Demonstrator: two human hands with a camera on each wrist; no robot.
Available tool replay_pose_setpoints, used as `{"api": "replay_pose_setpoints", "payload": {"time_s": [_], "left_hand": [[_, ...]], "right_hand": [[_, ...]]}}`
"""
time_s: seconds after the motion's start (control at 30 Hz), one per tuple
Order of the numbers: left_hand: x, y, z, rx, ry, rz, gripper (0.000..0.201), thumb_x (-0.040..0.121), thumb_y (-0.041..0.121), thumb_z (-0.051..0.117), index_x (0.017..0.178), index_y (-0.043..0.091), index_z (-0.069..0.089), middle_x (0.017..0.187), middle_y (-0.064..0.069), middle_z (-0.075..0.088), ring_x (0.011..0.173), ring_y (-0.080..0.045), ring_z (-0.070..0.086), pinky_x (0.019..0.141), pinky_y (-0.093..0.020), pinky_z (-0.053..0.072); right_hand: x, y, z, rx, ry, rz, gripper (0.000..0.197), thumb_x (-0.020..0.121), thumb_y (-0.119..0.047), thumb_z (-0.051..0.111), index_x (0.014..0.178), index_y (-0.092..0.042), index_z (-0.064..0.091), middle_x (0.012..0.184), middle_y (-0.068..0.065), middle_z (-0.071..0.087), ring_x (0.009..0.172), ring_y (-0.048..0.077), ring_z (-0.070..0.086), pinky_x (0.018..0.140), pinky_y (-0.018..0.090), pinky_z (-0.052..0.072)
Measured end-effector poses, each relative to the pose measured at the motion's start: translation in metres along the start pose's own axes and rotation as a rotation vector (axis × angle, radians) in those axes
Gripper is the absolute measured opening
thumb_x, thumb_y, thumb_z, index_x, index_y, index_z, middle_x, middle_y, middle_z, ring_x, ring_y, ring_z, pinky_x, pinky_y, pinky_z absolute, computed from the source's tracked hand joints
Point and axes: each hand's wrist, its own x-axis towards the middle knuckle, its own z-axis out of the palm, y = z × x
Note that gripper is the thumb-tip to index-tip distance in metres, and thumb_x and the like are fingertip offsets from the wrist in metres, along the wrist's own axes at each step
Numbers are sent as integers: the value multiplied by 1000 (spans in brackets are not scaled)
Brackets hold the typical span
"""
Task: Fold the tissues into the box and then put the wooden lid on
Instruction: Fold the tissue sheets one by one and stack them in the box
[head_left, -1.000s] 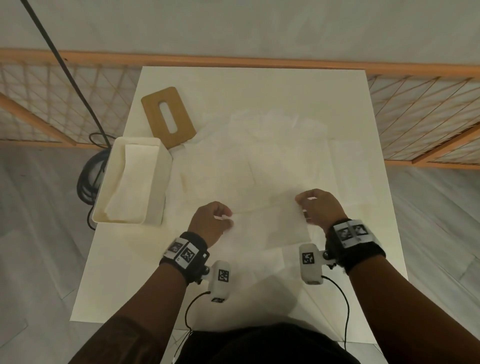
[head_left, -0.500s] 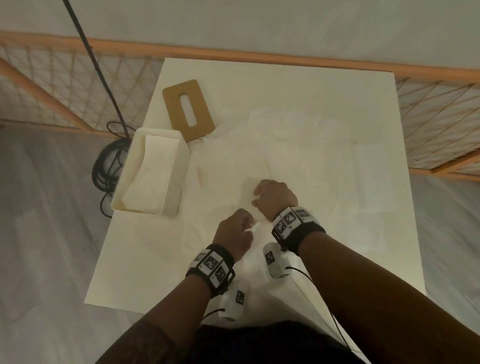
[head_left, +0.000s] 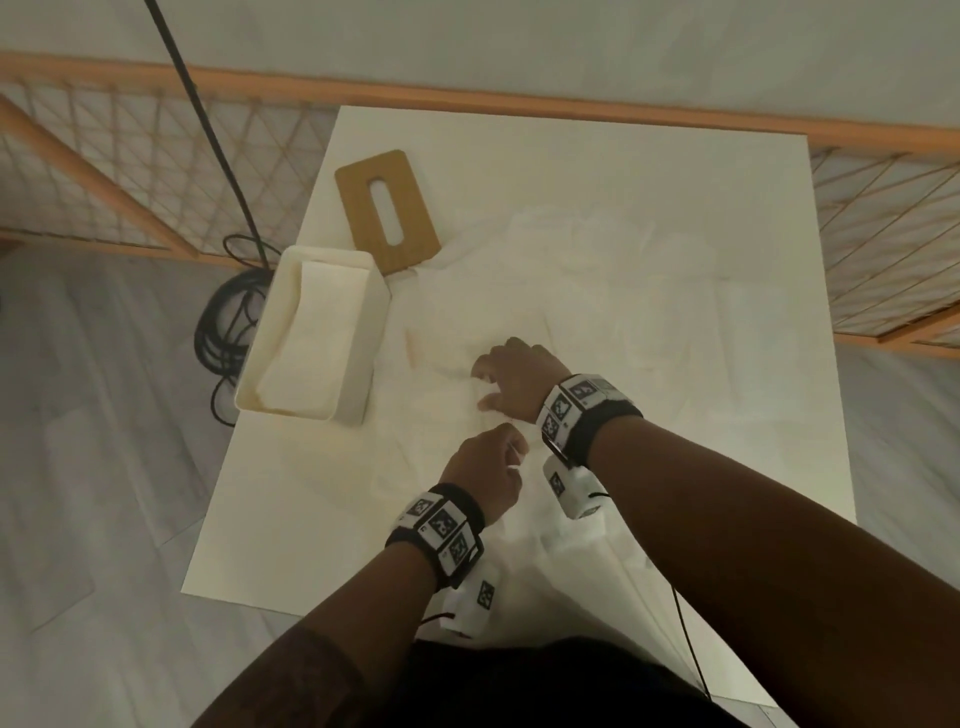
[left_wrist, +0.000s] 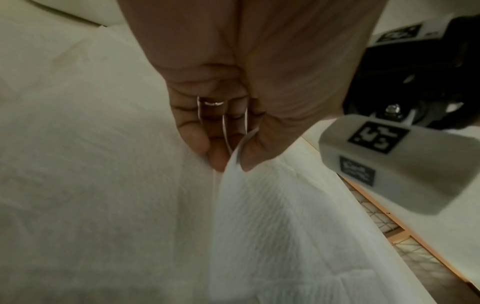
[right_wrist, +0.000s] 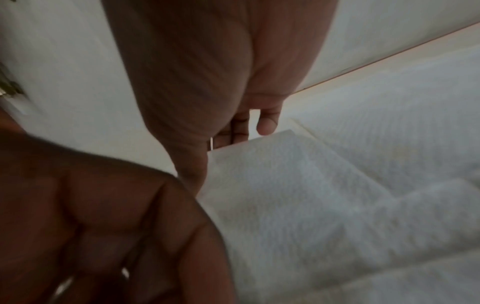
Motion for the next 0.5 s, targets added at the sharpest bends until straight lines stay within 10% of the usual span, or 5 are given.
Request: {"api": "replay_pose_setpoints", "payload": {"time_s": [0.5], "left_hand": [[8,-13,-1,-26,-35,-9,28,82,2,52,93,27,61,87,11,62,82,-12,60,73,-23,50]], "right_hand": [[-40,49,-52,471,355,325,6,97,-32,61,99,-28,66,93,-10,68,77,12,63,60,20,40]]}}
